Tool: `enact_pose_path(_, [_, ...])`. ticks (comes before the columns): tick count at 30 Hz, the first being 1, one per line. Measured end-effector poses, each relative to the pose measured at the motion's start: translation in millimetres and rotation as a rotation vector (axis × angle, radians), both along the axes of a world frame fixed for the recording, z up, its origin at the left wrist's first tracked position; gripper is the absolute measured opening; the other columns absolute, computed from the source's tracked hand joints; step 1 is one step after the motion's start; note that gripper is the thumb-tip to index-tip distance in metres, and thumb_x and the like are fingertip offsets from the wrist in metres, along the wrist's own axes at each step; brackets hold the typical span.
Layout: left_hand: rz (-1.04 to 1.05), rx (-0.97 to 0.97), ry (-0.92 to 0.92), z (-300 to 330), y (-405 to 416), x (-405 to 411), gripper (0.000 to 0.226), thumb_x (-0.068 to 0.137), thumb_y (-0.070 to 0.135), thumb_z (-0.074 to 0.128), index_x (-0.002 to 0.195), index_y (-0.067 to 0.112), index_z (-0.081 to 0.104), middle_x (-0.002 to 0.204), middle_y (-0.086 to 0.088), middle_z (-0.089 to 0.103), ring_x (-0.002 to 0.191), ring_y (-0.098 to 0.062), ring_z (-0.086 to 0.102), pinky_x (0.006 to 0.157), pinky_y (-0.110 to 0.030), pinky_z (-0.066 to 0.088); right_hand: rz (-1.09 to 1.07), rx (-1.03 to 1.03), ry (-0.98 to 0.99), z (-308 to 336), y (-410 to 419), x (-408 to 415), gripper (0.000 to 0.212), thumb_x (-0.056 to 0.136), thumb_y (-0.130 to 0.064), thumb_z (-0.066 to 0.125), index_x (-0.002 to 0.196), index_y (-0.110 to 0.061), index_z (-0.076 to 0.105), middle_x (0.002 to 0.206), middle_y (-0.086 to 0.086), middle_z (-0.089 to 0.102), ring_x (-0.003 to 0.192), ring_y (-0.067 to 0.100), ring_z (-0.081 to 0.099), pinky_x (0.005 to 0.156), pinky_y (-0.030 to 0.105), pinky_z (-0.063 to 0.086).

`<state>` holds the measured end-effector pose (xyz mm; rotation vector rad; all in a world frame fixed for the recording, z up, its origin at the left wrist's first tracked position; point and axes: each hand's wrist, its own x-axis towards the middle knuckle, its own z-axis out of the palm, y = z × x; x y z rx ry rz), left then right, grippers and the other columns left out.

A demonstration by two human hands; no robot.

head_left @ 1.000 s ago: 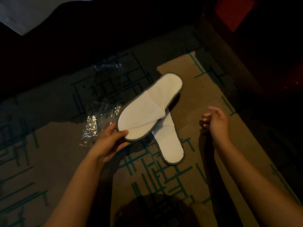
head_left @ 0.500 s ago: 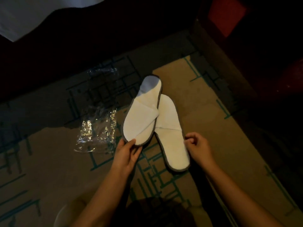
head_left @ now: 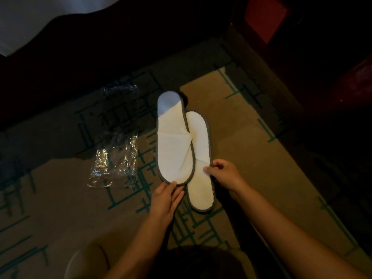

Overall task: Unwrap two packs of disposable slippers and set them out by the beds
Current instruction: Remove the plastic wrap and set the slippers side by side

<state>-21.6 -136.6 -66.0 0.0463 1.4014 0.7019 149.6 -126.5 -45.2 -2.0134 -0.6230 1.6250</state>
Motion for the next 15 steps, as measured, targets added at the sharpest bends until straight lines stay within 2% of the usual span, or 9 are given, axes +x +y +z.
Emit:
enact_pose_path(2, [0.035, 0.011, -0.004, 0.4, 1.4, 0.8, 0.022, 0.091, 0.008, 0.050, 0.112, 0.008, 0.055, 0.092, -0.008, 0.067, 0.084, -0.016, 0.065, 0.072, -0.024, 0.057, -0.015, 0.054, -0.088, -1.0, 5.3, 2.7, 0.031, 0.083, -0.011, 0.063, 0.058, -0.016, 0.045, 0.056, 0.001, 0.046, 0.052, 0.014, 0.042, 0.052, 0.025, 0.034])
enact_pose_path(5, [0.018, 0.016, -0.003, 0.8, 3.5, 1.2, 0.026, 0.091, 0.013, 0.050, 0.116, 0.006, 0.053, 0.096, -0.010, 0.067, 0.082, -0.017, 0.067, 0.070, -0.025, 0.058, -0.186, 0.151, -0.119, 3.7, 3.8, 17.7, 0.032, 0.085, -0.007, 0.060, 0.058, -0.016, 0.044, 0.048, -0.001, 0.048, 0.039, 0.007, 0.046, 0.042, 0.018, 0.038])
enact_pose_path(8, [-0.187, -0.040, 0.182, 5.6, 5.4, 0.3, 0.033, 0.089, 0.039, 0.049, 0.096, 0.008, 0.059, 0.090, -0.014, 0.068, 0.077, -0.021, 0.067, 0.066, -0.030, 0.054, -0.347, 0.230, 0.030, 17.0, -1.6, 24.0, 0.014, 0.089, -0.005, 0.054, 0.076, -0.011, 0.055, 0.062, 0.003, 0.058, 0.037, 0.000, 0.053, 0.038, 0.013, 0.039])
enact_pose_path(10, [-0.205, -0.043, 0.303, 10.3, 1.8, -2.0, 0.040, 0.086, 0.048, 0.050, 0.084, 0.009, 0.060, 0.081, -0.012, 0.065, 0.071, -0.024, 0.064, 0.066, -0.031, 0.052, -0.408, 0.248, 0.134, 22.8, -2.9, 20.0, 0.009, 0.089, -0.005, 0.053, 0.086, -0.011, 0.058, 0.068, 0.005, 0.061, 0.041, 0.002, 0.058, 0.039, 0.013, 0.042])
enact_pose_path(11, [-0.203, -0.009, 0.289, 14.1, -1.3, -1.3, 0.037, 0.085, 0.047, 0.051, 0.085, 0.011, 0.060, 0.084, -0.012, 0.065, 0.074, -0.024, 0.064, 0.069, -0.033, 0.052, -0.438, 0.249, 0.201, 24.3, -3.0, 16.3, 0.010, 0.089, -0.005, 0.053, 0.087, -0.012, 0.058, 0.070, 0.005, 0.062, 0.042, 0.003, 0.059, 0.039, 0.013, 0.042])
enact_pose_path(13, [-0.201, 0.086, 0.107, 26.6, -6.5, 5.7, 0.020, 0.087, 0.034, 0.054, 0.092, 0.016, 0.059, 0.096, -0.009, 0.066, 0.088, -0.024, 0.066, 0.079, -0.035, 0.054, -0.477, 0.225, 0.329, 26.0, -3.1, 7.0, 0.010, 0.089, -0.004, 0.053, 0.087, -0.013, 0.059, 0.071, 0.005, 0.063, 0.043, 0.004, 0.060, 0.038, 0.013, 0.042])
enact_pose_path(15, [-0.137, 0.128, -0.042, 35.7, -4.2, 14.6, 0.006, 0.088, 0.018, 0.054, 0.093, 0.016, 0.057, 0.095, -0.009, 0.066, 0.085, -0.021, 0.070, 0.073, -0.032, 0.057, -0.441, 0.190, 0.382, 26.8, -3.3, -1.5, 0.011, 0.088, -0.006, 0.055, 0.085, -0.015, 0.060, 0.074, 0.003, 0.063, 0.047, 0.004, 0.059, 0.040, 0.013, 0.042])
